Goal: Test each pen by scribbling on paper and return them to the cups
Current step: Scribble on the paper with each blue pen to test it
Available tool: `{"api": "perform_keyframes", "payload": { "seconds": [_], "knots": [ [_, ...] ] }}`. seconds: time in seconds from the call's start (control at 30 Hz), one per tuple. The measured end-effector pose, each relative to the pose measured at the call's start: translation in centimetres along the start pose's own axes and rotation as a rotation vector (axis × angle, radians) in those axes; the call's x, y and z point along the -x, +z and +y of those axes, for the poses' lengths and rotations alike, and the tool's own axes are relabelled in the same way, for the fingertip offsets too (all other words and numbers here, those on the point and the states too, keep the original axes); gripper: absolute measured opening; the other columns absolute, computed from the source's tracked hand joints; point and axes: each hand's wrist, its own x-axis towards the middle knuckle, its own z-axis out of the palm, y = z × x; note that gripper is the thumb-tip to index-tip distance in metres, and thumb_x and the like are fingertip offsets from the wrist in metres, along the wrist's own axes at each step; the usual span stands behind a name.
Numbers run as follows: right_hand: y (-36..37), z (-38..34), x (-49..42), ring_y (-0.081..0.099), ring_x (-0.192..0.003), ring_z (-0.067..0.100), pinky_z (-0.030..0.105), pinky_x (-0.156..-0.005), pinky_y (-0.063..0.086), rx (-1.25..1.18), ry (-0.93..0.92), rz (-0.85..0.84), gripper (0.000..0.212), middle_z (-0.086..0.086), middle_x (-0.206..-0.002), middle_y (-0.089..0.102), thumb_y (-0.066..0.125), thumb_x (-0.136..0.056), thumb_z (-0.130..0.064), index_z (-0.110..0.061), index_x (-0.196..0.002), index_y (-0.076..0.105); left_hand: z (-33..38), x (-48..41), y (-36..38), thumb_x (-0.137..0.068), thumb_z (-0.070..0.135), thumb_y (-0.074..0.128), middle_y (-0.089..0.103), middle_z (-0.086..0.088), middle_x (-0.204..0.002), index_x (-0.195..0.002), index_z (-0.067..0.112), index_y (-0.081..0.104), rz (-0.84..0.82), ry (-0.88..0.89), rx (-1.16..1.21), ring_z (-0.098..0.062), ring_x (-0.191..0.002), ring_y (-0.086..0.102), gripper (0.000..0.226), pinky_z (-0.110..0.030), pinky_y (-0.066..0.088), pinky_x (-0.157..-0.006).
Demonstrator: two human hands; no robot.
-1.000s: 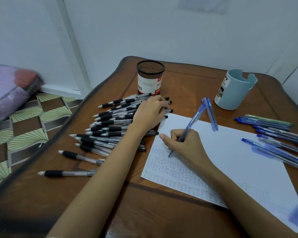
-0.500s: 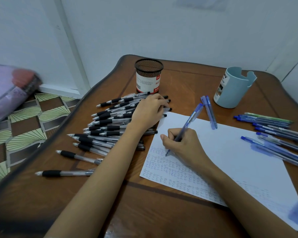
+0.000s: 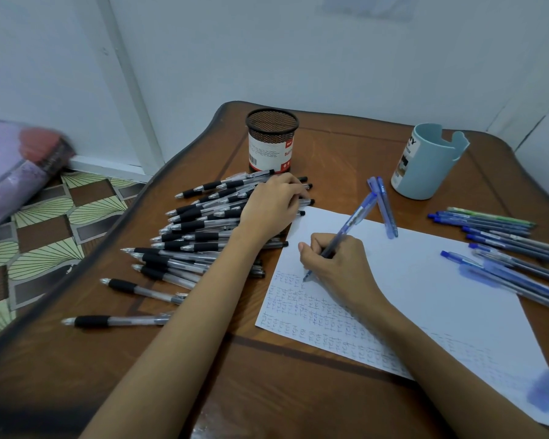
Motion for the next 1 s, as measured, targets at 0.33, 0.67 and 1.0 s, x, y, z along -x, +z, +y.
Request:
{"api": "perform_keyframes", "payload": {
  "seconds": [0.33, 0.67, 1.0],
  "knots": [
    [0.1, 0.0, 0.1, 0.041, -0.049, 0.010, 0.013, -0.050, 0.032, 0.039, -0.013, 0.019, 0.044, 0.016, -0.049, 0.045, 0.062, -0.088, -0.012, -0.013, -0.048, 0.044, 0.1, 0.0, -0.2, -0.095, 0.011, 0.045, 0.058, -0.001, -0.121, -0.110, 0.016, 0.069, 0.005, 0.003, -0.002, -0.017, -0.112, 0.050, 0.029, -0.034, 0.046, -0.087],
    [0.1, -0.1, 0.1, 0.042, -0.048, 0.006, 0.011, -0.052, 0.034, 0.045, 0.000, 0.020, 0.044, -0.004, -0.044, 0.041, 0.062, -0.089, -0.019, -0.014, -0.049, 0.045, 0.0, 0.0, -0.2, -0.094, 0.011, 0.045, 0.058, 0.000, -0.120, -0.109, 0.016, 0.069, -0.001, -0.005, -0.001, -0.018, -0.112, 0.050, 0.029, -0.037, 0.047, -0.087],
    [-3.7, -1.0, -1.5, 0.027, -0.033, 0.003, 0.014, -0.034, 0.019, -0.474, 0.434, -0.056, 0.054, -0.006, -0.041, 0.038, 0.030, -0.099, -0.043, -0.009, -0.062, 0.051, -0.1, 0.0, 0.1, -0.095, 0.009, 0.046, 0.058, 0.000, -0.120, -0.108, 0.014, 0.070, 0.008, 0.014, 0.001, -0.017, -0.110, 0.052, 0.028, -0.036, 0.049, -0.085]
  ]
}}
